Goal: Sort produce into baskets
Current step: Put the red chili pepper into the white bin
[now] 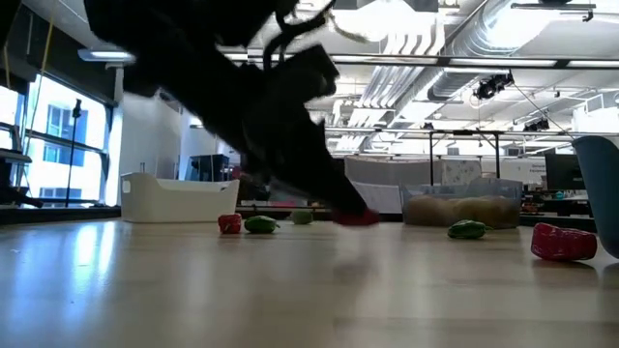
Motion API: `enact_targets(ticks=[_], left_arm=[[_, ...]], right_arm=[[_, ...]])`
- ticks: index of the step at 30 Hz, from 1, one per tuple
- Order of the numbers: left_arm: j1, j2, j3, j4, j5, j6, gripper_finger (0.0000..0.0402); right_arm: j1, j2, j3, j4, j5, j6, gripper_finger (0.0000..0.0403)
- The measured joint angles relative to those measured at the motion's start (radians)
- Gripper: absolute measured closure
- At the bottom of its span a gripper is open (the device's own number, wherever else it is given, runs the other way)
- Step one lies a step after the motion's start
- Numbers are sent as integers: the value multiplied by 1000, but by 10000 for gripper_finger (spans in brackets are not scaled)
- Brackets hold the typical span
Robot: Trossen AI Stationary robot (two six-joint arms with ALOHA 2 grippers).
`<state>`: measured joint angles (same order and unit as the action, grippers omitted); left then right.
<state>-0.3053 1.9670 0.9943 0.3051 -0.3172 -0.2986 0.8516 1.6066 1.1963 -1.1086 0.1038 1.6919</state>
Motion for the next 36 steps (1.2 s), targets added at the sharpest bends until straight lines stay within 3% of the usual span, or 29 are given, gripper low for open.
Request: enact_targets(ticks=[4, 10, 13, 17, 26, 30, 36], left_arm=[[22, -125, 0, -128, -23, 50, 392], [93, -346, 1, -371, -126, 116, 386], [161, -442, 1, -508, -187, 128, 386], [283, -545, -5, -664, -187, 134, 387], [554, -748, -266, -582, -112, 171, 387], [692, -769, -342, -583, -85, 188, 387], [905, -743, -359, -571, 53, 245, 387]], right_arm=[[0, 0, 56, -56, 53, -29, 197], [-8, 0, 109, -72, 185, -95, 197], [-25, 0, 114, -71, 247, -123, 197], [-63, 0, 111, -68, 287, -162, 197], [-182, 0, 110, -28, 395, -352, 197], [-245, 0, 110, -15, 403, -437, 197], [-322, 1, 110, 32, 439, -583, 197]])
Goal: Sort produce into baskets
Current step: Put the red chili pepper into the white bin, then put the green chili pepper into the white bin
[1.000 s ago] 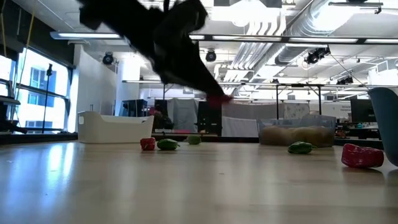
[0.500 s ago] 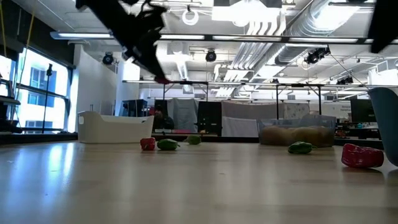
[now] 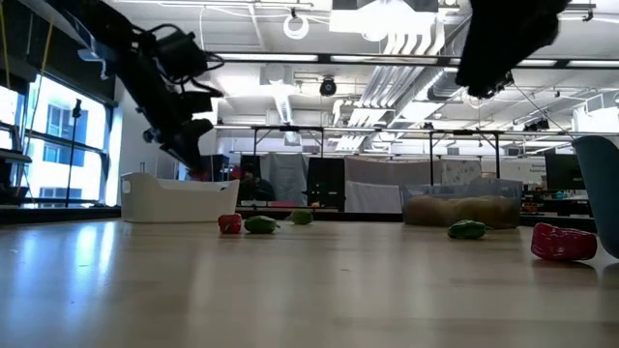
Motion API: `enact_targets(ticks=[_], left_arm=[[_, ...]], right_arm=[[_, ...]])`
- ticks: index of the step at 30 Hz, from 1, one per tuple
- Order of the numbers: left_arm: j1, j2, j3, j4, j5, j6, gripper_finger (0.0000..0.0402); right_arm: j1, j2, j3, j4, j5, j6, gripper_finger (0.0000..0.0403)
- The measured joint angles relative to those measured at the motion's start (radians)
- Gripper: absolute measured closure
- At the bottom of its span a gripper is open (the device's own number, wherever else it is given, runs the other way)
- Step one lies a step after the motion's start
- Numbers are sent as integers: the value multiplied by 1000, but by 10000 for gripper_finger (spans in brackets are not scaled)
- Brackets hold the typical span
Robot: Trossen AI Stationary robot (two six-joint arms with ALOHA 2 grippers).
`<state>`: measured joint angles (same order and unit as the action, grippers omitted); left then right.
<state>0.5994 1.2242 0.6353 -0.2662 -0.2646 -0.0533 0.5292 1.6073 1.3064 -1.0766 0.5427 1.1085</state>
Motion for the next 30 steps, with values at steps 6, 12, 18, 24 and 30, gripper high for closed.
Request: enact_targets(ticks=[6, 12, 18, 24, 30], left_arm=[[157, 92, 28, 22, 138, 56, 387], [222, 202, 56, 88, 211, 91, 387], [241, 268, 65, 125, 230, 112, 373], [225, 254, 65, 123, 229, 144, 325], [193, 186, 65, 136, 228, 172, 264]], right_arm=[[-63, 0, 0, 62, 4, -134, 197], [-118, 0, 0, 100, 10, -258, 197], [-172, 1, 0, 119, 26, -320, 197], [-228, 4, -57, 248, 4, -438, 197], [-278, 5, -168, 426, -24, -518, 197]])
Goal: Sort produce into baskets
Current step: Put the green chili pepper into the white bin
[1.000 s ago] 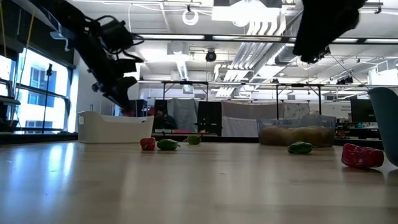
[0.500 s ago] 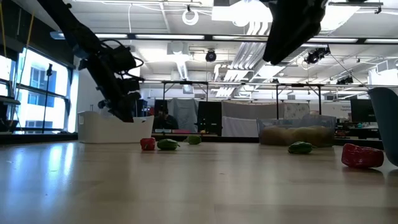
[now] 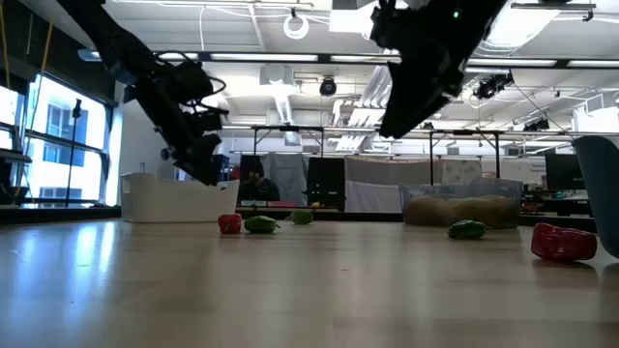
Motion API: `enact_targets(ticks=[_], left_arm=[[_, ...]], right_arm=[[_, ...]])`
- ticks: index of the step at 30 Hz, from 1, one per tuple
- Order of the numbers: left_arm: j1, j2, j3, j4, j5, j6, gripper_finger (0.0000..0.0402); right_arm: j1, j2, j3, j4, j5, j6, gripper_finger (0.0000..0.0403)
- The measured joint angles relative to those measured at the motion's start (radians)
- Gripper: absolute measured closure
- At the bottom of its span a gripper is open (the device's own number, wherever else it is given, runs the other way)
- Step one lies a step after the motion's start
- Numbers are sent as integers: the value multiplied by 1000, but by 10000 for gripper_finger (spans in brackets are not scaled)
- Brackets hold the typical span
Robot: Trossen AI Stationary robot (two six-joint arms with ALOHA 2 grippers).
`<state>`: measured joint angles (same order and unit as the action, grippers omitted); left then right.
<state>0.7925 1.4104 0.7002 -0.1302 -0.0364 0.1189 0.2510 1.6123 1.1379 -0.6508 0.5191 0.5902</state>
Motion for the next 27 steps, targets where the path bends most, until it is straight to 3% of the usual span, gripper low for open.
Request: enact_targets(ticks=[5, 8, 11, 18, 27], left_arm=[[-18, -49, 0, -20, 4, 18, 229], [-61, -90, -22, 0, 77, 32, 228], [-146, -142, -79, 81, 139, 21, 240], [-418, -210, -151, 122, 137, -135, 265], [-765, -136, -151, 164, -133, -308, 234]], right_arm=[[-28, 0, -87, 223, -31, -65, 197], [-35, 0, -147, 396, -66, -113, 197], [-35, 0, -197, 504, -73, -135, 197], [-35, 0, -245, 572, -50, -116, 197], [-35, 0, -245, 599, -4, -119, 197]])
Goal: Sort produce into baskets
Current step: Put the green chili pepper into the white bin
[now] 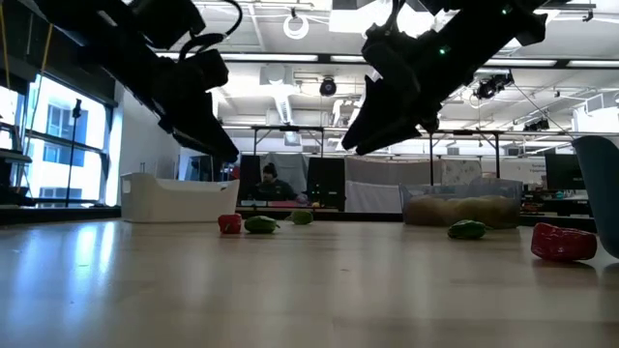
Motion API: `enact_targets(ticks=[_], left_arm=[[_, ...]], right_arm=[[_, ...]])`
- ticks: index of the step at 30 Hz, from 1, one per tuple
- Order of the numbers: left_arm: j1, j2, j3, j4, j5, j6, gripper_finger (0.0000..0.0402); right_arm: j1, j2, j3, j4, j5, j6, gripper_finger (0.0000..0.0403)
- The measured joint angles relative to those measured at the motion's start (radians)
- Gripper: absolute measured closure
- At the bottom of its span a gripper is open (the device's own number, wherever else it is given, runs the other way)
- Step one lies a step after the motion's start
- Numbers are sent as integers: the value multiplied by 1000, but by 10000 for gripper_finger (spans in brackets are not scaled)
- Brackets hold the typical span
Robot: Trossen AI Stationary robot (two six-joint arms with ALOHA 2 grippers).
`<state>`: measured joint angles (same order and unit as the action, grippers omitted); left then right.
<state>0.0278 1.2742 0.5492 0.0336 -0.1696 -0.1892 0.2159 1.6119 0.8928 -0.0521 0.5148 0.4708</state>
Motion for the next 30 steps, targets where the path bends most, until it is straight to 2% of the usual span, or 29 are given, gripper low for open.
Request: enact_targets(ticks=[4, 8, 11, 17, 25, 30], left_arm=[[-81, 63, 0, 59, -72, -53, 202], [-99, 153, 41, 73, -76, -109, 174], [-99, 232, 89, 76, -78, -89, 165], [-72, 371, 181, 44, -84, -69, 163], [-47, 498, 230, 25, -72, -85, 164], [-37, 512, 238, 32, -97, -72, 200]], right_arm=[[0, 0, 0, 20, 0, -23, 197], [0, 0, 0, 38, 8, -47, 197], [0, 0, 0, 56, 11, -61, 197], [0, 0, 0, 64, 12, -69, 197], [0, 0, 0, 63, 13, -69, 197], [0, 0, 0, 63, 13, -69, 197]])
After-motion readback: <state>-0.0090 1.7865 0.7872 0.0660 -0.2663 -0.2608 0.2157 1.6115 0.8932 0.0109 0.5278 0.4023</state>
